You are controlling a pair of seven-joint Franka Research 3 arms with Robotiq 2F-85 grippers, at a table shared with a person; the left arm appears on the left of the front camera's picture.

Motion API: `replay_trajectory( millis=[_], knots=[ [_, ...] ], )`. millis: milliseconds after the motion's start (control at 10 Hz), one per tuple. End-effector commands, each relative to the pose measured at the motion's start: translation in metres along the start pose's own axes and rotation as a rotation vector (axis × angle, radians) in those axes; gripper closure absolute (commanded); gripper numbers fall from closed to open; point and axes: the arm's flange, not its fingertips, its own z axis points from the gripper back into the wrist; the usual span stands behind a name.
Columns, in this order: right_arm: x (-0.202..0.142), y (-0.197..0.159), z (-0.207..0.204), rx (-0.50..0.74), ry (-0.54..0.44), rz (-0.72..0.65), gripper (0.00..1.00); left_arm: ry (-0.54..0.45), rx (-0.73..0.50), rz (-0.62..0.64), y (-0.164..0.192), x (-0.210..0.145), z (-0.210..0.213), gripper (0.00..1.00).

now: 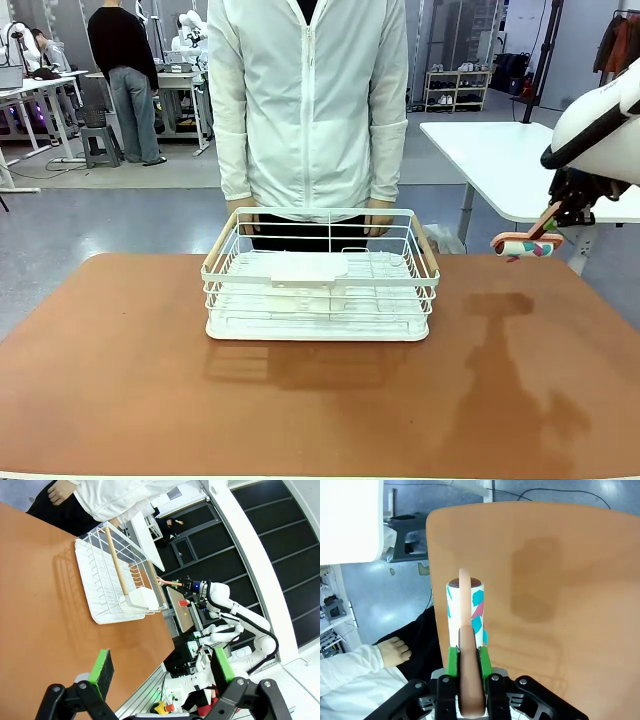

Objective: Clean the table.
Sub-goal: Place the Lint Roller down when the Dish drying rack is positioned in the middle of the table.

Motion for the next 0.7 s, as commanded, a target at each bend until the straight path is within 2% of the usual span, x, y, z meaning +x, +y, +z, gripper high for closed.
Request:
replay_trajectory(
  millis=[0,100,600],
  knots=[
    [-0.013,-0.011,-0.018,0.036,-0.008,-0.013,0.79,-0.01,-0.018,-0.014,0.0,-0.001,0.002,0.0],
    [-0.012,-0.013,-0.028,0.02,-0.03,-0.023,0.79,-0.01,-0.018,-0.014,0.0,-0.001,0.002,0.0],
    [-0.009,-0.029,-0.046,-0.017,-0.017,-0.031,0.79,-0.01,-0.018,-0.014,0.0,-0.001,0.002,0.0]
  ],
)
